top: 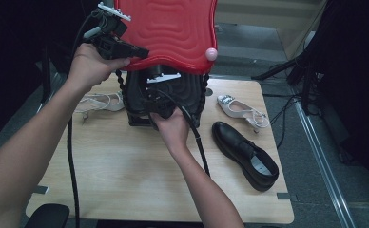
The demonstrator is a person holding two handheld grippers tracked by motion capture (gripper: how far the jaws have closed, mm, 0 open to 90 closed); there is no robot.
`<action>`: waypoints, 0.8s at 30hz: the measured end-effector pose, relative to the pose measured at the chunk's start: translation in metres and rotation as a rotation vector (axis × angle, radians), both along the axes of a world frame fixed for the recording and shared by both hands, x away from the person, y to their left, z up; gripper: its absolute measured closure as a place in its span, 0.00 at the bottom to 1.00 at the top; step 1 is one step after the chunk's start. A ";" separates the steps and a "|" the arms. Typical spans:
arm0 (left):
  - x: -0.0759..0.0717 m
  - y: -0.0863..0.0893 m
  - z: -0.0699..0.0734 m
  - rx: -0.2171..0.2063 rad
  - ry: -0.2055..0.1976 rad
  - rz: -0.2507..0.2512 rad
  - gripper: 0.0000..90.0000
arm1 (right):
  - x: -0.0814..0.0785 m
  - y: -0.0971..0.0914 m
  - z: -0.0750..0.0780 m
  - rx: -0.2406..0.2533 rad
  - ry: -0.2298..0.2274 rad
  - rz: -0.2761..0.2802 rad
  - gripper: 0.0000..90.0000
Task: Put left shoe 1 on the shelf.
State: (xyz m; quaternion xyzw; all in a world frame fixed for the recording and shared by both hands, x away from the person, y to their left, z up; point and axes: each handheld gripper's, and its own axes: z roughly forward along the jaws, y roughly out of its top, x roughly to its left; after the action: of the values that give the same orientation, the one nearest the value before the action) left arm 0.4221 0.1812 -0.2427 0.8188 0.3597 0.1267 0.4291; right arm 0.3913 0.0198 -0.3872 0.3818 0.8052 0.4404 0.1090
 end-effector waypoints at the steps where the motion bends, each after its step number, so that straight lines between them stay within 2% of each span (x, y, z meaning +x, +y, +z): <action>1: 0.000 0.000 0.000 -0.001 -0.001 0.000 1.00 | -0.002 -0.002 0.002 0.002 0.000 0.002 0.75; 4: 0.000 0.000 0.000 -0.004 -0.002 0.000 1.00 | -0.007 -0.005 0.007 0.005 -0.012 0.017 0.75; 7: 0.000 0.001 0.000 -0.002 -0.004 -0.005 1.00 | -0.020 -0.013 0.014 -0.018 -0.026 0.039 0.77; 8: 0.000 0.001 -0.001 -0.003 -0.005 -0.005 1.00 | -0.020 -0.013 0.014 -0.018 -0.026 0.039 0.77; 13: 0.000 0.001 -0.001 -0.009 -0.003 0.000 1.00 | -0.041 -0.025 0.018 -0.010 -0.014 0.093 0.82; 15: 0.000 0.001 -0.001 -0.009 -0.002 0.001 1.00 | -0.052 -0.033 0.017 -0.006 0.007 0.116 0.84; 19: 0.000 0.001 -0.001 -0.009 -0.001 0.001 1.00 | -0.061 -0.041 0.014 -0.008 0.008 0.130 0.86; 23: 0.000 0.001 -0.001 -0.009 -0.001 0.000 1.00 | -0.069 -0.052 0.004 -0.019 0.018 0.137 0.92; 24: 0.000 0.001 -0.001 -0.009 -0.002 0.001 1.00 | -0.070 -0.056 -0.003 -0.026 0.031 0.137 0.96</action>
State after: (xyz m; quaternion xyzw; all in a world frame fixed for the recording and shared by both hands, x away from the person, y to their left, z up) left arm 0.4220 0.1820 -0.2436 0.8166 0.3601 0.1261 0.4331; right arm 0.3211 -0.0365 -0.3898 0.3313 0.8367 0.4303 0.0709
